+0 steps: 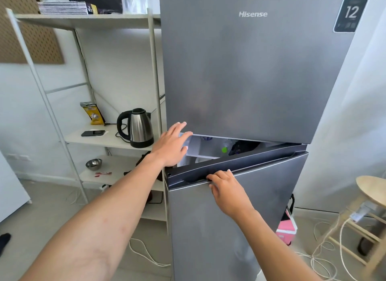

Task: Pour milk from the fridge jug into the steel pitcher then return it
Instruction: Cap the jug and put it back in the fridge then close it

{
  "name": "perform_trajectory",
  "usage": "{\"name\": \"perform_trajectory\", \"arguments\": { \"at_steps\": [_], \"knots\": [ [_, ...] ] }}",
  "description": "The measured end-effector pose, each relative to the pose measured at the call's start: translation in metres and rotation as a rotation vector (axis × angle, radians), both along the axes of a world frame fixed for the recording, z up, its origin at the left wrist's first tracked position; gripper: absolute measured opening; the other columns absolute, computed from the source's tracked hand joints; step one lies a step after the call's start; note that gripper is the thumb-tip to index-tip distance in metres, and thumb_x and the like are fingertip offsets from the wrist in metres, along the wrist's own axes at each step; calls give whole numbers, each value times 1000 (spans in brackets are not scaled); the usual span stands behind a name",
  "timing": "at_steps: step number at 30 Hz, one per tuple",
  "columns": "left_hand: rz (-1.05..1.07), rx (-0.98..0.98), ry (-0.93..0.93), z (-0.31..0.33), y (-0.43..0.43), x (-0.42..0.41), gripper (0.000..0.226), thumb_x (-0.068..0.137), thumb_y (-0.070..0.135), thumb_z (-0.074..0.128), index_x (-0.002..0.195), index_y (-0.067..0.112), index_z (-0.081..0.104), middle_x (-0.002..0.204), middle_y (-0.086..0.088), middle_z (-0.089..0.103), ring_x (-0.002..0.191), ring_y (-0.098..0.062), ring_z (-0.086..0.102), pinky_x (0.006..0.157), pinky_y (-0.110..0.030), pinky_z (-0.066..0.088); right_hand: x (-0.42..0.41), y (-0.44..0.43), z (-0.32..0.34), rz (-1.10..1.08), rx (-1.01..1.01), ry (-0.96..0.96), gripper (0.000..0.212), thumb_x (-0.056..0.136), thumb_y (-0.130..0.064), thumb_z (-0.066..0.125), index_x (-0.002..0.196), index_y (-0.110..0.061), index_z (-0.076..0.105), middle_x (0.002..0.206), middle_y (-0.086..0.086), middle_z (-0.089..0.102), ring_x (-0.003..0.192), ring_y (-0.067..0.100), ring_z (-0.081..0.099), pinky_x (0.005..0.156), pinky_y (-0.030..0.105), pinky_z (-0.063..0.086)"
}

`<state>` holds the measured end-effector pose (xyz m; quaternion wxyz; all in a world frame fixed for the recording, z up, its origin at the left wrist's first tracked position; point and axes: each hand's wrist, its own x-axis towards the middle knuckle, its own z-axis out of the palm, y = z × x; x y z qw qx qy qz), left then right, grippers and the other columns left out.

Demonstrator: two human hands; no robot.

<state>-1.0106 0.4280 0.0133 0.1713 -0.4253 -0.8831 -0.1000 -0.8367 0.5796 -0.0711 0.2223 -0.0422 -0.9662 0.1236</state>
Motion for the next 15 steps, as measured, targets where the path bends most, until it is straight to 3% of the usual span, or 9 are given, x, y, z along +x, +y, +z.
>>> {"name": "perform_trajectory", "arguments": {
  "at_steps": [5,10,15],
  "knots": [
    [-24,157,96,13,11,-26,56,98,22,54,150,21,36,166,-9,4,154,-25,1,119,-43,23,-30,1,2,8,1,-12,31,100,-21,45,127,-15,60,112,1,56,105,23,44,96,30,40],
    [12,228,227,16,25,-59,63,95,22,59,153,19,34,165,-15,9,154,-31,3,120,-45,18,-58,-2,-2,-64,2,25,28,98,-18,50,122,-15,63,109,1,59,101,25,49,91,32,43],
    [-30,289,324,14,35,-85,65,92,33,65,151,19,39,163,-13,20,153,-29,11,119,-46,19,-80,4,-5,-96,20,96,19,90,-11,60,106,-14,69,92,1,60,83,26,53,81,32,45]
  ]
}}
